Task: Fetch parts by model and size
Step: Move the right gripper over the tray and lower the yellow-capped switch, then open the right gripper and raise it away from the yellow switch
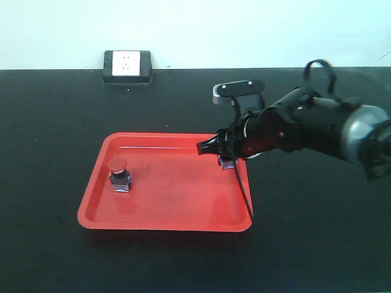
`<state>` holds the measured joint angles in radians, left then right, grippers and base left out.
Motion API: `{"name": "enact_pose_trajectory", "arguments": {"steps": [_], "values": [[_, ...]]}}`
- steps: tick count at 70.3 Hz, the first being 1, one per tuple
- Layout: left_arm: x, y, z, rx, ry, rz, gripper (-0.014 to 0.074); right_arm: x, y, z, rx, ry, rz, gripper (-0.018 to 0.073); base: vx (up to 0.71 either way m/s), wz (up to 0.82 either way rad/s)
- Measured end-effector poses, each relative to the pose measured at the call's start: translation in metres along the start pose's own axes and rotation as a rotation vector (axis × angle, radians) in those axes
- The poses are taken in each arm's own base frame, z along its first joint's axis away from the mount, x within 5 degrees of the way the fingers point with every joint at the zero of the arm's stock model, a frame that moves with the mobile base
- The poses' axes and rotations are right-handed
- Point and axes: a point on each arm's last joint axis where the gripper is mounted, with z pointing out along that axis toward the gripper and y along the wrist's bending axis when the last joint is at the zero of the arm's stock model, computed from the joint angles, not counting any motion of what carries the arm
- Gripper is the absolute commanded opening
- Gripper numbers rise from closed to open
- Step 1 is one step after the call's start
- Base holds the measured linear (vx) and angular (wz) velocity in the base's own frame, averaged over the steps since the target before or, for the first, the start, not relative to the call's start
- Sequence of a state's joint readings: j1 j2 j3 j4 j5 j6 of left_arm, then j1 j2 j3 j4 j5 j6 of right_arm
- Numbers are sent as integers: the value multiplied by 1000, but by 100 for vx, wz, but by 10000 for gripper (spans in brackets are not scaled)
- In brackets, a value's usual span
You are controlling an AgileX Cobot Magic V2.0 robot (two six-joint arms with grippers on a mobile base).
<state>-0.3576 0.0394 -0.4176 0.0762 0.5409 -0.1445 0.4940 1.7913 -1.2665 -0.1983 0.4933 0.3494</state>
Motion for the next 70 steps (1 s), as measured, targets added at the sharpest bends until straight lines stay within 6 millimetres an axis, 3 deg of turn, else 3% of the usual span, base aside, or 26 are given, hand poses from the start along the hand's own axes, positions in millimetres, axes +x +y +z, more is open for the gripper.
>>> {"name": "enact_pose_trajectory", "arguments": {"steps": [18, 29, 54, 64, 70], "values": [[0, 0, 0, 0, 0, 0, 587, 13, 2, 43, 13, 80, 48, 18, 0, 0], [0, 0, 0, 0, 0, 0, 587, 18, 3, 55, 16, 98, 95, 106, 0, 0], [0, 0, 0, 0, 0, 1, 587, 12, 1, 50, 54, 148, 106, 537, 0, 0], [0, 0, 0, 0, 0, 1, 587, 0, -1, 32, 76, 135, 89, 606, 0, 0], [0, 0, 0, 0, 0, 1, 587, -9, -3, 10, 85, 92, 58, 604, 0, 0]]}}
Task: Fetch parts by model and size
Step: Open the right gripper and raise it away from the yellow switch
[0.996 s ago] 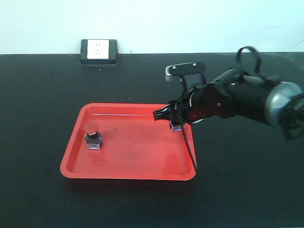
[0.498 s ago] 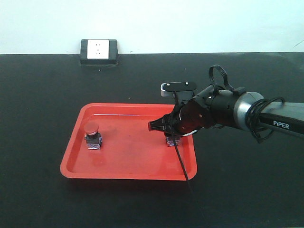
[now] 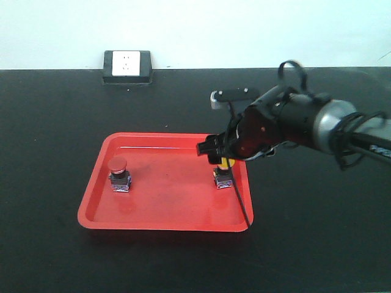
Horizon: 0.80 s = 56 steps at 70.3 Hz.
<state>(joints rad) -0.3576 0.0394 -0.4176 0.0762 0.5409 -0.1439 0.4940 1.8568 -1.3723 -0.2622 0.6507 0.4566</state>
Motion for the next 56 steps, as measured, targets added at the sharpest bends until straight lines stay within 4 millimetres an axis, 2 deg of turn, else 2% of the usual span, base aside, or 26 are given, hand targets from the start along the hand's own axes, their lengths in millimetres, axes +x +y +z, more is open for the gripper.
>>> {"name": "enact_pose_trajectory", "arguments": {"steps": [7, 21, 37, 46, 56], "values": [[0, 0, 0, 0, 0, 0, 587, -7, -4, -29, 4, -55, -14, 592, 0, 0], [0, 0, 0, 0, 0, 0, 587, -17, -16, -101, 3, -210, -29, 578, 0, 0], [0, 0, 0, 0, 0, 0, 587, -12, -32, -176, 0, -351, -59, 578, 0, 0], [0, 0, 0, 0, 0, 0, 587, 6, -41, -205, -3, -404, -86, 578, 0, 0], [0, 0, 0, 0, 0, 0, 587, 49, -51, -218, -33, -471, -103, 578, 0, 0]]}}
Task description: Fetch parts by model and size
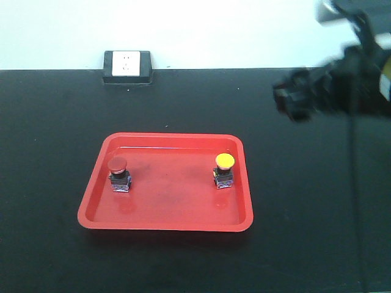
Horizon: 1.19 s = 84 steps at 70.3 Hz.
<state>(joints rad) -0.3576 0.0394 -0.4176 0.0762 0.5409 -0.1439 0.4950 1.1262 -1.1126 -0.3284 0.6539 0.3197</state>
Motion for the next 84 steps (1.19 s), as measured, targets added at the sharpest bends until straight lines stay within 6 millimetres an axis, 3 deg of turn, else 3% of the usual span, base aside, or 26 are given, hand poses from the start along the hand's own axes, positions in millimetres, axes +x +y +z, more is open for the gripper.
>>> {"name": "enact_pose_trajectory", "arguments": {"steps": [31, 44, 55, 64, 73, 79, 84], "values": [[0, 0, 0, 0, -1, 0, 587, 110, -19, -89, -64, -285, 21, 578, 0, 0], [0, 0, 0, 0, -1, 0, 585, 151, -24, -109, -84, -385, 57, 578, 0, 0], [0, 0, 0, 0, -1, 0, 547, 176, -25, -112, -99, -463, 61, 578, 0, 0], [0, 0, 0, 0, 1, 0, 430, 187, -23, -104, -107, -462, 56, 578, 0, 0], [0, 0, 0, 0, 1, 0, 174, 191, -23, -100, -107, -450, 52, 547, 0, 0], [0, 0, 0, 0, 2, 0, -11, 191, -23, -100, -101, -451, 43, 463, 0, 0], [0, 0, 0, 0, 2, 0, -8, 191, -24, -100, -92, -455, 29, 338, 0, 0]]}}
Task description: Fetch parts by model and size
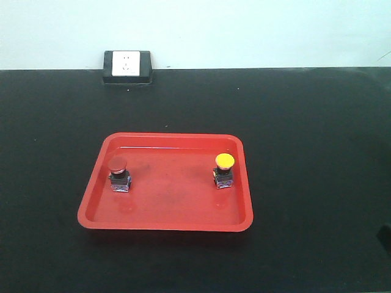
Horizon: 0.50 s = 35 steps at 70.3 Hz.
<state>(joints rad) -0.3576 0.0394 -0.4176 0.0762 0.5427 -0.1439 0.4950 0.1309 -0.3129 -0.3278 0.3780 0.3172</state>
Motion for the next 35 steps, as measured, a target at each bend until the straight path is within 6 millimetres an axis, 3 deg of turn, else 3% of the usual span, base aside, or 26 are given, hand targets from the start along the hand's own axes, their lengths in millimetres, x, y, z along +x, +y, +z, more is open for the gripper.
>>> {"name": "enact_pose_trajectory", "arguments": {"steps": [10, 35], "values": [[0, 0, 0, 0, 0, 0, -8, -1, -1, 0, 11, -6, -32, -11, 0, 0], [0, 0, 0, 0, 0, 0, -8, -1, -1, 0, 14, -9, -40, -10, 0, 0]]}}
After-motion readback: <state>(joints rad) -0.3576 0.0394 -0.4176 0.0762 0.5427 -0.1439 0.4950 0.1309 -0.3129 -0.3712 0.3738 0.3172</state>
